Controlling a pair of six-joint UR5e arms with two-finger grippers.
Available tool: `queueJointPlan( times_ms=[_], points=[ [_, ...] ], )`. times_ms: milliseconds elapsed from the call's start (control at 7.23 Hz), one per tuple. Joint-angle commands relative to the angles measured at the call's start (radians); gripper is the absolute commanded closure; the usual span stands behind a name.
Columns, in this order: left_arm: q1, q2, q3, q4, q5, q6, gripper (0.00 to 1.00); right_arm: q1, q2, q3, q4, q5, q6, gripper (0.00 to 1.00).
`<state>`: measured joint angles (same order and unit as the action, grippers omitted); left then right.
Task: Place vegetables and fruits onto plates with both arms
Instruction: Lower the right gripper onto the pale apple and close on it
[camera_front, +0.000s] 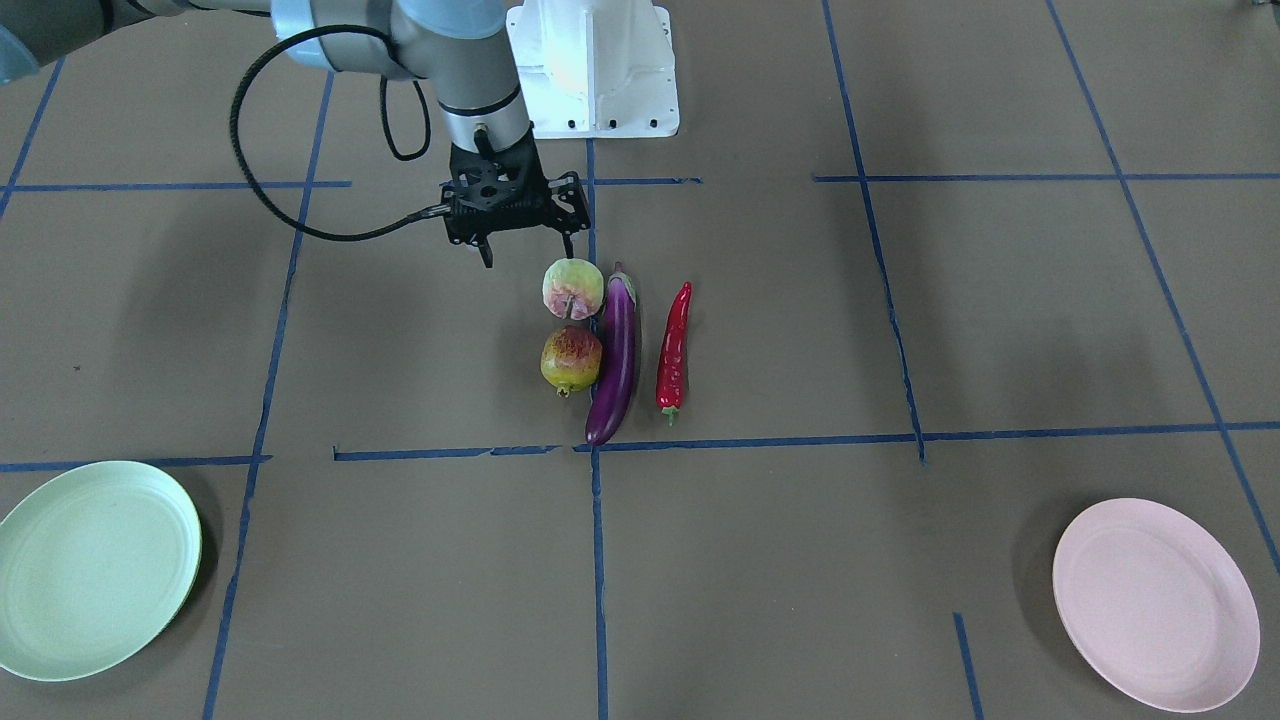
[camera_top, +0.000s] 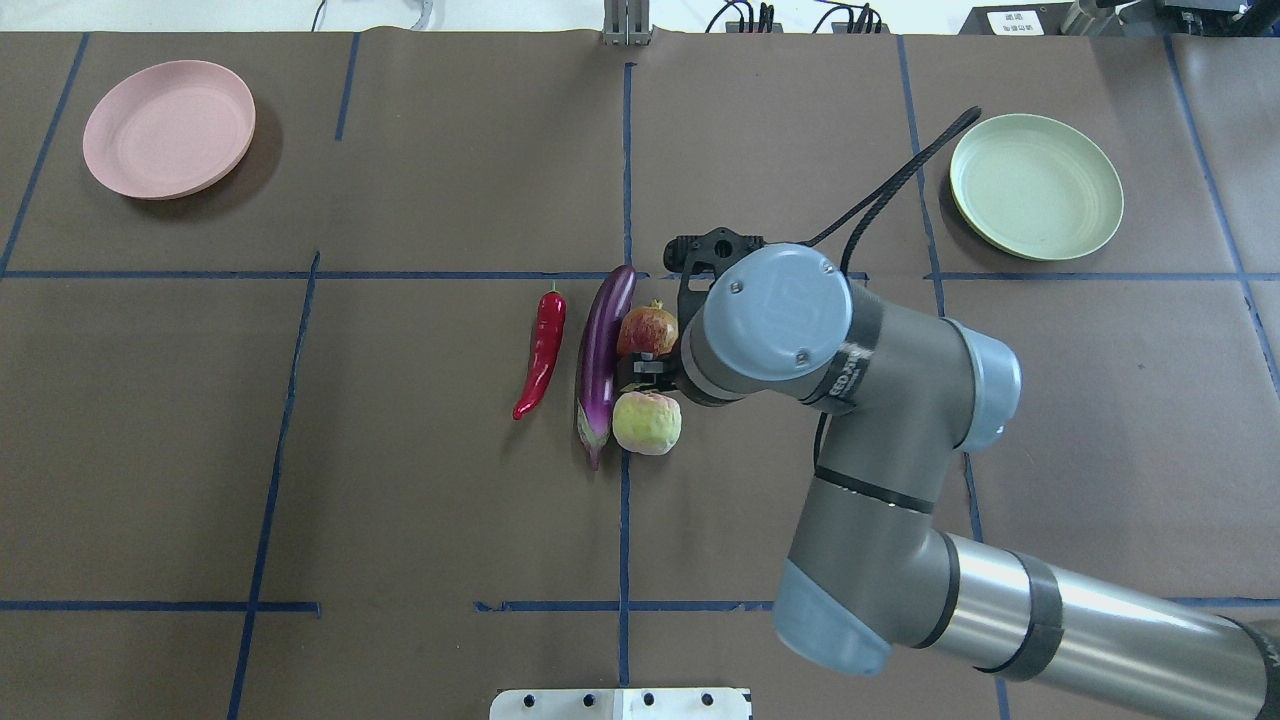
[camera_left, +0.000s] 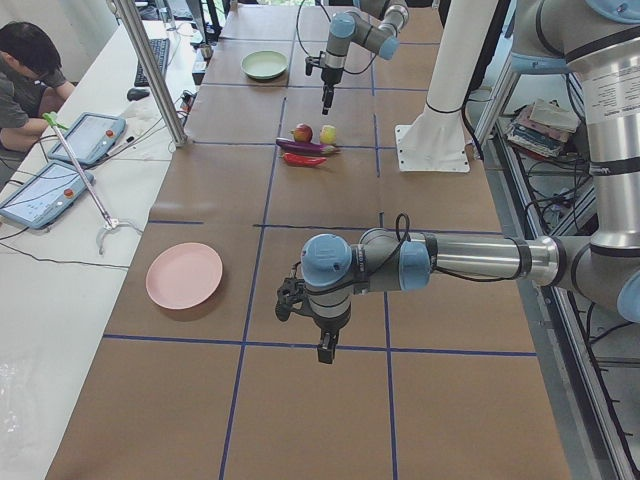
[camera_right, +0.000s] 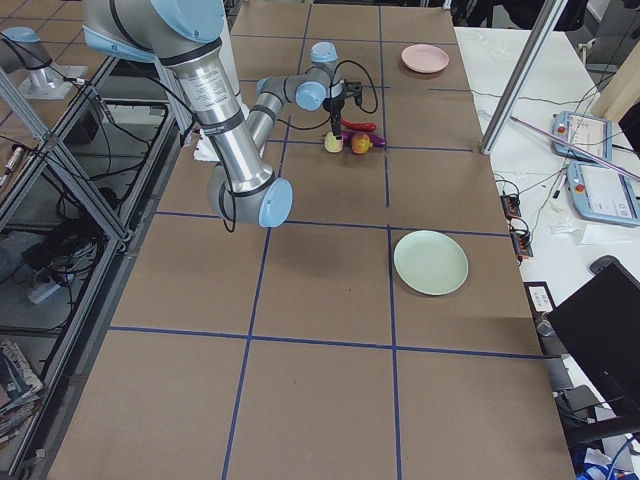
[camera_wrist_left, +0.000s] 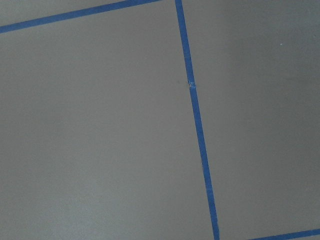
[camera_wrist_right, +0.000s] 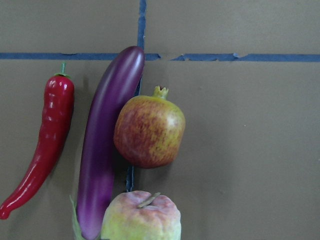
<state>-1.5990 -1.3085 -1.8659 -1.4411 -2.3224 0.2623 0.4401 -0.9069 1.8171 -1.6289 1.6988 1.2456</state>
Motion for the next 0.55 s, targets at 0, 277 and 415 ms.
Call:
queueJointPlan(
  times_ms=[0, 277, 415],
  points=[
    [0.001, 0.0, 0.002, 0.001, 0.0, 0.0, 0.0, -0.038, 0.124, -0.144, -0.054, -0.06, 0.023, 0.0],
    [0.001, 0.002, 0.002, 0.001, 0.0, 0.0, 0.0, -0.046, 0.152, -0.206, -0.048, -0.065, 0.021, 0.0],
    [0.001, 0.002, 0.002, 0.001, 0.0, 0.0, 0.0, -0.055, 0.154, -0.237, -0.048, -0.074, 0.009, 0.0]
  ],
)
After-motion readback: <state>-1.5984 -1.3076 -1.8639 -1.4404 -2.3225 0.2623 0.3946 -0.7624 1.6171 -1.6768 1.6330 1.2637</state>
